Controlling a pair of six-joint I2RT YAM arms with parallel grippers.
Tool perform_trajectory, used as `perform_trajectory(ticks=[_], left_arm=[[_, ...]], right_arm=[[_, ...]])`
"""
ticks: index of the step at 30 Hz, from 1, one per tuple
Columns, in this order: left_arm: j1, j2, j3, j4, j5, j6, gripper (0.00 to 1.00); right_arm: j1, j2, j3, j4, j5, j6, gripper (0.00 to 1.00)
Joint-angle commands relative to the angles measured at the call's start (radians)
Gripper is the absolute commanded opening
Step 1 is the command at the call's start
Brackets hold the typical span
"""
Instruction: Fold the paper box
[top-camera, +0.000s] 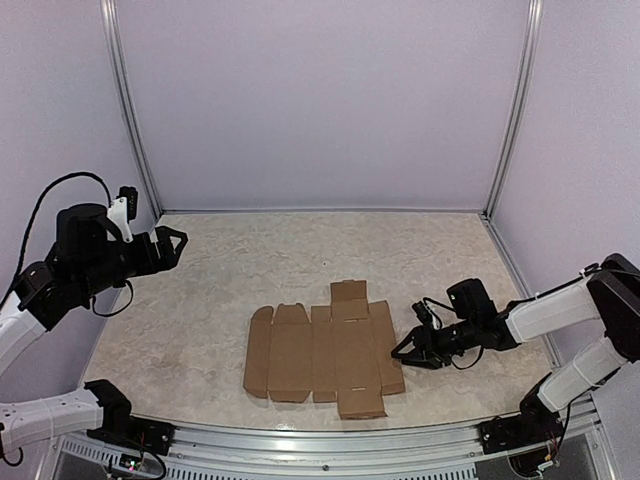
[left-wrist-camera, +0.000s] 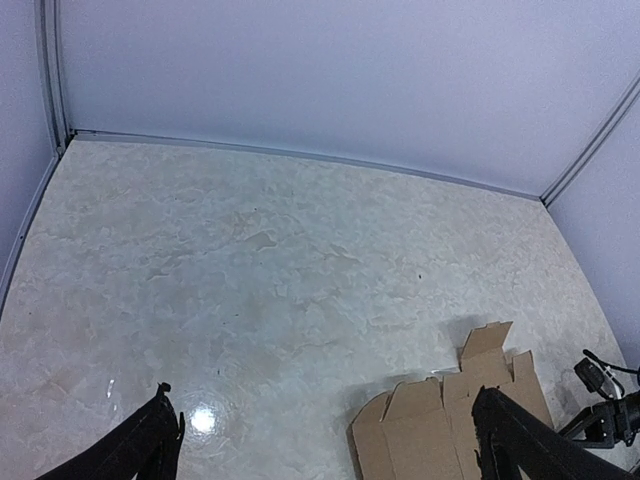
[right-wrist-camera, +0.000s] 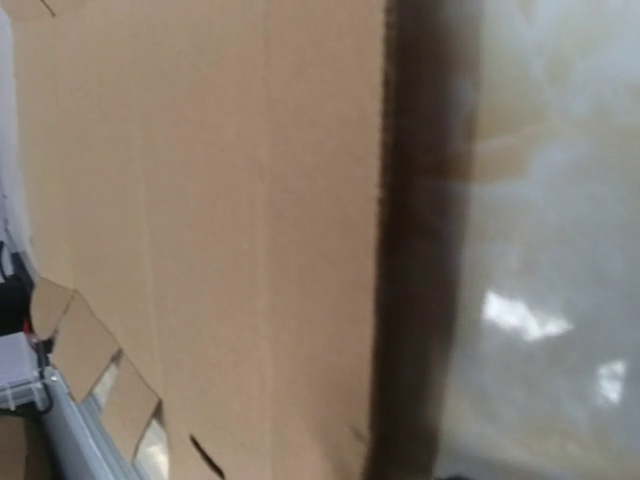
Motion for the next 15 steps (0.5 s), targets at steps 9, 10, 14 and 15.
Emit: perform_trajectory(ticks=[9,10,14,15], left_arm=[[-0.006,0.005,-0.002,0.002,0.009,0.01,0.99],[-0.006,0.005,-0.003,0.003,0.012,0.009,0.99],[-0.006,0.007,0.004,0.003,0.016,0.009,0.99],[-0.006,0.008,0.006,0.001,0.017,0.009,0.99]], right_arm=[[0.024,0.107,-0.047,0.222,-0.03,0.079,0.38],[0.025,0.108,-0.045,0.225,-0.027,0.079,0.37],[0.025,0.113,-0.037,0.238,-0.027,0.077,0.22],[0.026,0.112,-0.033,0.238,-0.028,0.077,0.17]])
